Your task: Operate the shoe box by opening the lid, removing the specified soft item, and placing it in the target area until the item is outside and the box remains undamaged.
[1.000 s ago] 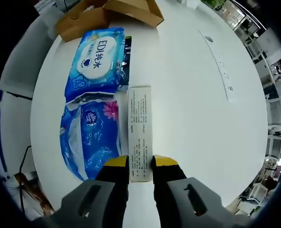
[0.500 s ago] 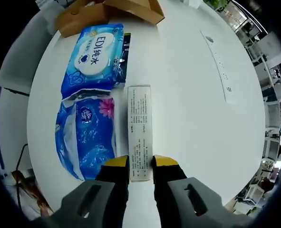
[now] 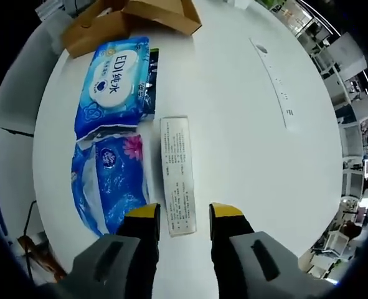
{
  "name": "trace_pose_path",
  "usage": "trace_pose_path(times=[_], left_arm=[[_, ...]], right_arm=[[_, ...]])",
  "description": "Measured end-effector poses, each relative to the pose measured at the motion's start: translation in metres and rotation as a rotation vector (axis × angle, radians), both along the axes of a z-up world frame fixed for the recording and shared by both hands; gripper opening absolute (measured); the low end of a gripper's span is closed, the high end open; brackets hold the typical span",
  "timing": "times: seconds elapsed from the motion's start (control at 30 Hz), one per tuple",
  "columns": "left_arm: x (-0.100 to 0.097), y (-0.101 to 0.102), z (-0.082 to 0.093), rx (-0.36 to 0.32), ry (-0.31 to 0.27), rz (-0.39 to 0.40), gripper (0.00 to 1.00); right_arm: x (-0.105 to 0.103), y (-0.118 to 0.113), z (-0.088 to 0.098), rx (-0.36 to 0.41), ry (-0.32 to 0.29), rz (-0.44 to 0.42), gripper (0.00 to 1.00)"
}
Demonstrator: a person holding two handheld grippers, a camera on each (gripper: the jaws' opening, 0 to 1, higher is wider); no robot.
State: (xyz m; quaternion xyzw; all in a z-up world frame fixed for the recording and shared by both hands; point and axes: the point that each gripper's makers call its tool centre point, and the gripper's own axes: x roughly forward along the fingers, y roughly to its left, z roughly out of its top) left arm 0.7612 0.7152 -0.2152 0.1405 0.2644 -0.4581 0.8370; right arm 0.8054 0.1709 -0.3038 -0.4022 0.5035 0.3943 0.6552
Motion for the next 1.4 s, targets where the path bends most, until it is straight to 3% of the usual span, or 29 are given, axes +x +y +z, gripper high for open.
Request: trace_pose_path(times=[0.1,0.17,0.37,0.53,0.7,0.9,1.2,1.4], left_arm=[[0.001,0.002,0.000,0.005,0.017,-0.015,0.79],[0.001,0.004,-0.004,0.022,0.054,-0.019,0.78],[0.004,0.003,-0.007,0.066,0.039,-0.081,0.75],[0.009,0.008,-0.015,0.114,0.054,-0.108,0.74],[0.012,0.010,-0.015,0.156,0.040,-0.175,0.73],[0.016,0.013,-0.015,0.192,0.037,-0.243,0.68],[0.019,0.014,-0.030,0.265,0.087,-0.368,0.67],[0.017,0.011,-0.043,0.350,0.114,-0.473,0.67]], right_arm=[[-0.001,0.001,0.009,0.013,-0.017,-0.031,0.32],[0.001,0.007,0.015,0.063,-0.041,-0.092,0.34],[0.000,0.024,0.038,0.181,-0.097,-0.215,0.43],[-0.005,0.033,0.054,0.217,-0.142,-0.279,0.53],[-0.028,0.055,0.077,0.276,-0.178,-0.341,0.56],[-0.040,0.065,0.090,0.322,-0.228,-0.405,0.62],[-0.068,0.094,0.115,0.429,-0.323,-0.504,0.71],[-0.089,0.110,0.120,0.478,-0.355,-0.537,0.76]])
